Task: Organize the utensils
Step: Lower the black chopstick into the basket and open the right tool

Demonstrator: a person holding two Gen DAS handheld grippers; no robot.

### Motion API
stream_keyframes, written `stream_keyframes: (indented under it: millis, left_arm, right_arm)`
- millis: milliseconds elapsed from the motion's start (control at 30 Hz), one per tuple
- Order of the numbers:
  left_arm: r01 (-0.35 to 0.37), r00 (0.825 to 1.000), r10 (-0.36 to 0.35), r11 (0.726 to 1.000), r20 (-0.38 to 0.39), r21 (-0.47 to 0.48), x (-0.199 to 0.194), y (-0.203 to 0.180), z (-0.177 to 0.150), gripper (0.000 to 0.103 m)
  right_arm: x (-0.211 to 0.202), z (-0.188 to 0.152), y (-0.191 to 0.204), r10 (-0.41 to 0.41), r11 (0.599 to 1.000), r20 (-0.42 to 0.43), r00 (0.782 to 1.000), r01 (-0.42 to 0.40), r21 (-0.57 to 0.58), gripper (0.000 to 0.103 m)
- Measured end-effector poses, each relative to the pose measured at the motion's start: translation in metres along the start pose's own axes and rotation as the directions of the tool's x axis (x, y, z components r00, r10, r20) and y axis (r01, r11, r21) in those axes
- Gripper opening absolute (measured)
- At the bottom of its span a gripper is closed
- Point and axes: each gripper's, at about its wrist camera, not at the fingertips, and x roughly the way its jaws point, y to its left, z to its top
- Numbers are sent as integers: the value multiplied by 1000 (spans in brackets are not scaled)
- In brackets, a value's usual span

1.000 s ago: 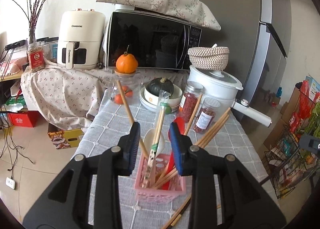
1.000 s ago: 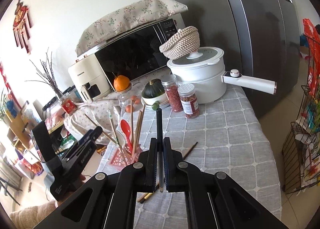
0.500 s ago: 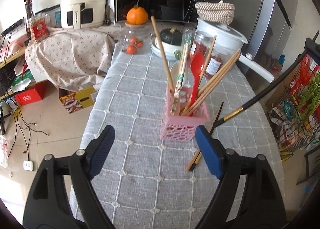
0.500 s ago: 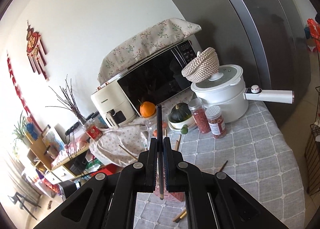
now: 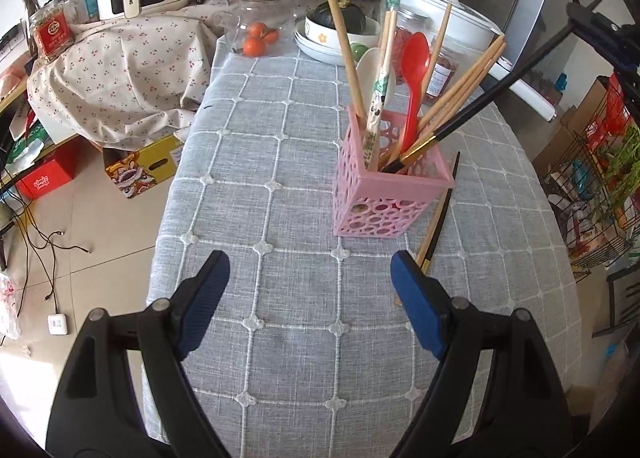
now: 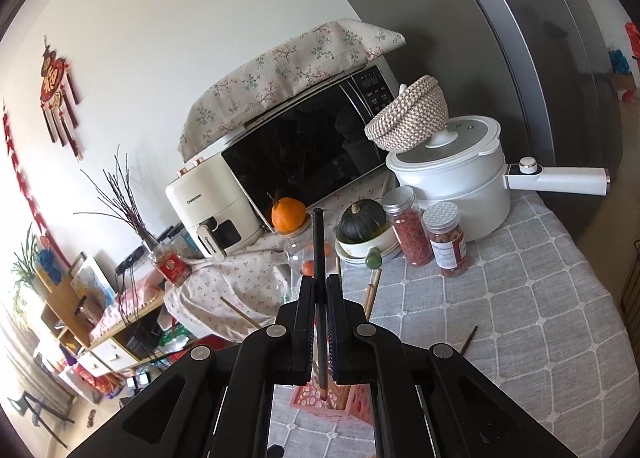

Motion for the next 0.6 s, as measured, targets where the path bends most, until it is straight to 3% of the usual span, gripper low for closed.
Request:
stream_keyframes:
  millis: [400,533,600]
  left_arm:
    - [18,1000,-20,998,24,65,-2,-11,-1,83]
    - [22,999,-24,996,34,81,-4,-15,-2,83]
    - [23,999,-26,996,33,81,-3,-15,-2,83]
  right_arm:
    - [39,-23,1,-27,999,-87,996,24,-33,6]
    - [36,-23,0,-20,999,-84,996,17,-33,10]
    - [30,-21,1,-2,1000,-75,997,0,-30,17]
